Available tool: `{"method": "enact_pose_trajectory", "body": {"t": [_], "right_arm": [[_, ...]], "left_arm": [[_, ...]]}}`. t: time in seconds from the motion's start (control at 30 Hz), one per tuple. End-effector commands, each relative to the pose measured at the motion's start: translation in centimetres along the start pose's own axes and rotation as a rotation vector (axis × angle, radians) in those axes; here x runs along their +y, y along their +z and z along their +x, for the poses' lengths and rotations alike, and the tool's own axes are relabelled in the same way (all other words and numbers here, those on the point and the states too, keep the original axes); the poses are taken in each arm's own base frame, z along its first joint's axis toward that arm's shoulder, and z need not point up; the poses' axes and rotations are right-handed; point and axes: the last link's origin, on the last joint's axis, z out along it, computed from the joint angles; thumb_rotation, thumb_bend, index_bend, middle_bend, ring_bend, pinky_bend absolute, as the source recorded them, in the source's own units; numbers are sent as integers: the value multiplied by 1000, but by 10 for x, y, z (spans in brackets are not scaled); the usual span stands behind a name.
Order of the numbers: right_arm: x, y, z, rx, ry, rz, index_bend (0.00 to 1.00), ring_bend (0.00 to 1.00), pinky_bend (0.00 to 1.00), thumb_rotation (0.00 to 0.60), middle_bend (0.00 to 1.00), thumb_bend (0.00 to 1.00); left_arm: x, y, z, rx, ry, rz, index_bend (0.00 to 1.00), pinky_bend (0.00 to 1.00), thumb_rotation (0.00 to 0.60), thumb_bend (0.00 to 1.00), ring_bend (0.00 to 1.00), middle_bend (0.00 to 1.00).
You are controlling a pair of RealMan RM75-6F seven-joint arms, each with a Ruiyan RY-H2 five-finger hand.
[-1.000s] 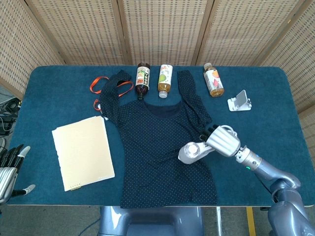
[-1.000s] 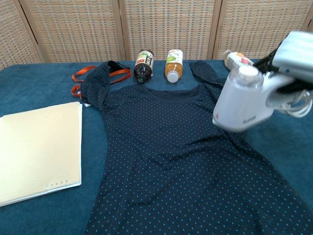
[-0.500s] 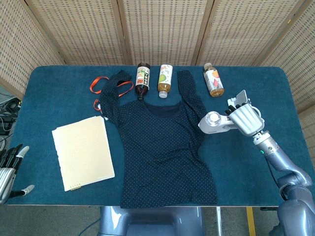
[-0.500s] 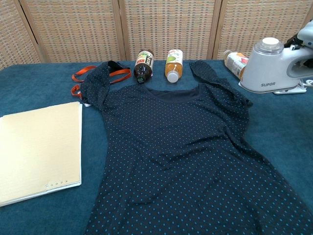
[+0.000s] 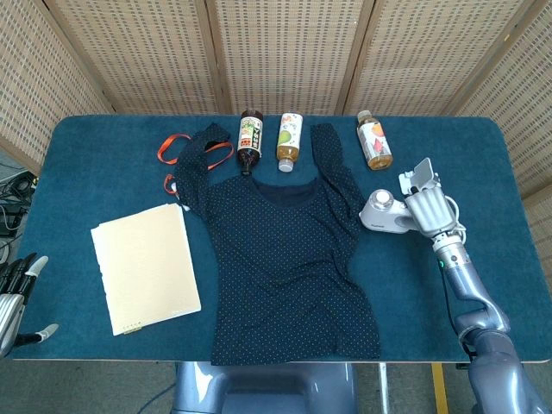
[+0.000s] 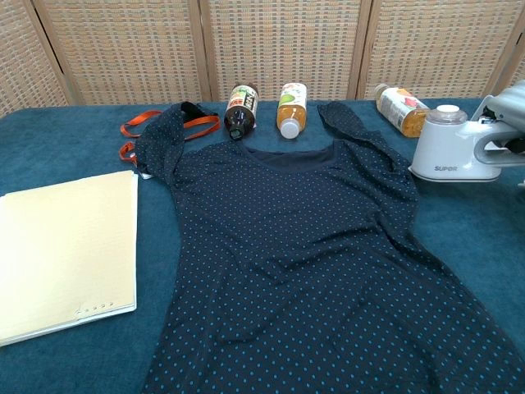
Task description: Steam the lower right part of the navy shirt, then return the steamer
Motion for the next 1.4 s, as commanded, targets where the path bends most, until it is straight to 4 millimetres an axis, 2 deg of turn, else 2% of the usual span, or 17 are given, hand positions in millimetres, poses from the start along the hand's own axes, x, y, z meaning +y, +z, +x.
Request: {"method": "enact_pose_trajectory", "body": {"t": [0.03, 0.07, 0.1, 0.17, 0.23, 0.27, 0.37, 0.67, 1.0, 1.4], "right_arm": [[-3, 3, -7, -46, 5, -47, 356, 429, 475, 600, 353, 555], [-3, 3, -8, -51, 15, -56, 280, 359, 424, 600, 304, 445], [-3, 2, -8, -56, 27, -66, 236, 317, 393, 600, 273, 364], [-2, 1, -11, -68, 43, -79, 136, 199, 296, 600, 188, 138], [-2, 0, -13, -80, 35, -81, 72, 105, 223, 600, 116, 30], [-1, -1, -13, -84, 25, -79, 50, 70, 195, 600, 88, 12], [-2, -5, -15, -83, 23, -77, 2, 1, 111, 600, 9, 0], [-5, -27, -11, -27, 40, -52, 0, 0, 4, 600, 0, 0], [-6, -59, 5, -44, 113, -73, 0, 0, 0, 600, 0, 0], [-8, -103, 42, -16, 236, -9, 0, 0, 0, 600, 0, 0]], "left_arm": [[-1, 1, 0, -2, 0, 0, 0, 0, 600, 0, 0, 0], [0, 1, 0, -2, 0, -1, 0, 0, 600, 0, 0, 0], [0, 1, 0, -3, -1, -3, 0, 0, 600, 0, 0, 0], [0, 1, 0, -3, -1, -4, 0, 0, 600, 0, 0, 0], [0, 1, 1, -3, -2, -4, 0, 0, 600, 0, 0, 0], [0, 1, 1, -3, -2, -4, 0, 0, 600, 0, 0, 0], [1, 0, 1, 0, -2, -9, 0, 0, 600, 0, 0, 0], [4, -4, 3, 8, -4, -25, 0, 0, 600, 0, 0, 0], [5, -12, 7, 27, -9, -48, 0, 0, 600, 0, 0, 0], [7, -27, 14, 65, -25, -87, 0, 0, 600, 0, 0, 0]]}}
